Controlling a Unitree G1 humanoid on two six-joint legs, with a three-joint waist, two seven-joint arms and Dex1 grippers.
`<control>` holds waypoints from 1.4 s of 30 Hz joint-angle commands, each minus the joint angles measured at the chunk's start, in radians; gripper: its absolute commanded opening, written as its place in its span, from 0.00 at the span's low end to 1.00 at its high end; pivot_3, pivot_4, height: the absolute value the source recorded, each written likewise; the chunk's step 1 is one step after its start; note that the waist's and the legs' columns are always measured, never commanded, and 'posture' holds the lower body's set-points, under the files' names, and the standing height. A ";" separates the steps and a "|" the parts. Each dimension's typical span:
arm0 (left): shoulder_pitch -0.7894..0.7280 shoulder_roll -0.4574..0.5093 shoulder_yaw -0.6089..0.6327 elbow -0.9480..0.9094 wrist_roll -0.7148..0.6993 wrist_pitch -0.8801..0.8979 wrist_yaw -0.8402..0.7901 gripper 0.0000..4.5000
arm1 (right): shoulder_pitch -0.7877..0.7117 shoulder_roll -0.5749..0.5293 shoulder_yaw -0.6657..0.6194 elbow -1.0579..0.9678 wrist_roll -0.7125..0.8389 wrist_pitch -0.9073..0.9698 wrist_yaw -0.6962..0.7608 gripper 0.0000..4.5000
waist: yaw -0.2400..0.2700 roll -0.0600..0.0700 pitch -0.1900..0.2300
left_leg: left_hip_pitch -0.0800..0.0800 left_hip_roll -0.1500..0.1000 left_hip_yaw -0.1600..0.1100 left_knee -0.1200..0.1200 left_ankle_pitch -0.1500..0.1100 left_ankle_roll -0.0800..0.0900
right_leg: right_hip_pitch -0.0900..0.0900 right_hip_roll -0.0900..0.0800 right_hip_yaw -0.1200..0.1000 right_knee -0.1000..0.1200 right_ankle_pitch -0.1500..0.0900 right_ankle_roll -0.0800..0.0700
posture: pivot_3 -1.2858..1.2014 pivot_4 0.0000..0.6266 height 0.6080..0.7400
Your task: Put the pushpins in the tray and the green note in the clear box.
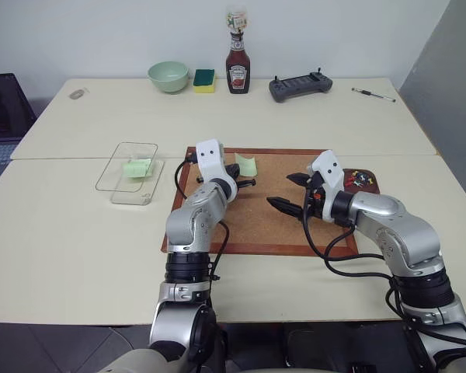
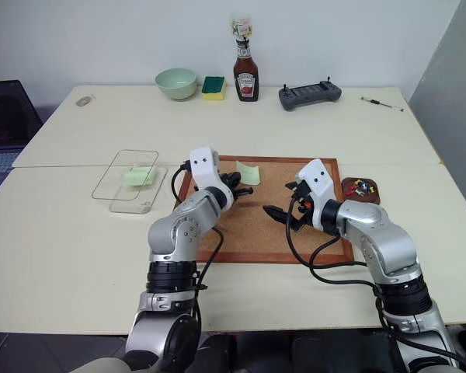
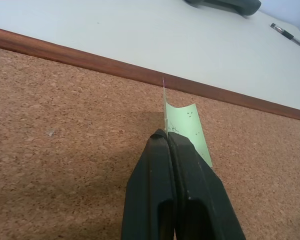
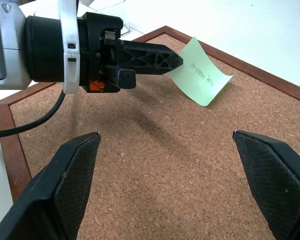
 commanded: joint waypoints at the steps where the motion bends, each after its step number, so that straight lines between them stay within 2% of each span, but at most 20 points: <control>1: 0.032 0.033 -0.011 -0.138 -0.005 -0.004 -0.013 0.00 | -0.024 -0.004 -0.007 -0.017 0.007 -0.024 0.012 1.00 | -0.001 0.000 0.000 | 0.000 0.000 0.000 0.000 0.002 -0.003 | 0.000 0.000 0.000 0.000 0.000 0.000 | 0.52 0.24 1.00; 8: 0.147 0.120 -0.043 -0.370 0.029 0.011 -0.010 0.00 | -0.061 0.012 0.010 0.023 0.004 -0.049 0.029 1.00 | -0.001 0.000 0.000 | 0.000 0.000 0.000 0.000 0.002 -0.003 | 0.000 0.000 0.000 0.000 0.000 0.000 | 0.52 0.24 1.00; 14: 0.243 0.208 0.003 -0.530 0.077 0.028 0.032 0.00 | -0.140 0.068 0.047 0.085 0.007 -0.077 0.057 1.00 | -0.004 0.000 0.000 | 0.000 0.001 0.000 0.000 0.002 -0.003 | 0.000 0.000 0.000 0.000 0.000 0.000 | 0.52 0.24 1.00; 19: 0.282 0.334 0.078 -0.534 0.124 -0.005 0.022 0.00 | -0.222 0.125 0.094 0.171 -0.006 -0.130 0.097 1.00 | -0.010 0.000 0.000 | 0.001 0.001 0.000 0.000 0.002 -0.003 | 0.000 0.001 0.000 0.000 0.000 0.000 | 0.52 0.24 1.00; 25: 0.304 0.439 0.136 -0.504 0.162 -0.022 0.006 0.00 | -0.274 0.160 0.109 0.237 -0.013 -0.172 0.127 1.00 | -0.005 0.000 0.000 | 0.000 0.001 -0.001 0.000 0.002 -0.003 | 0.000 0.000 -0.001 0.000 0.000 0.000 | 0.52 0.24 1.00; 33: 0.289 0.477 0.143 -0.399 0.197 -0.063 -0.002 0.00 | -0.268 0.178 0.119 0.244 -0.020 -0.183 0.133 1.00 | -0.004 0.000 0.000 | 0.000 0.001 -0.001 -0.001 0.002 -0.003 | 0.000 0.000 -0.001 0.000 0.000 0.000 | 0.52 0.24 1.00; 36: 0.276 0.482 0.157 -0.365 0.195 -0.082 -0.004 0.10 | -0.261 0.176 0.116 0.238 -0.022 -0.182 0.132 1.00 | -0.004 0.000 0.000 | 0.000 0.001 -0.001 -0.001 0.001 -0.002 | -0.001 0.000 -0.001 0.000 0.000 0.000 | 0.52 0.24 1.00; 42: 0.268 0.482 0.161 -0.349 0.190 -0.107 -0.008 0.38 | -0.249 0.171 0.114 0.226 -0.021 -0.175 0.128 1.00 | -0.004 0.000 0.000 | 0.000 0.001 -0.001 -0.001 0.000 0.000 | -0.001 0.000 -0.001 0.000 0.000 0.000 | 0.52 0.24 1.00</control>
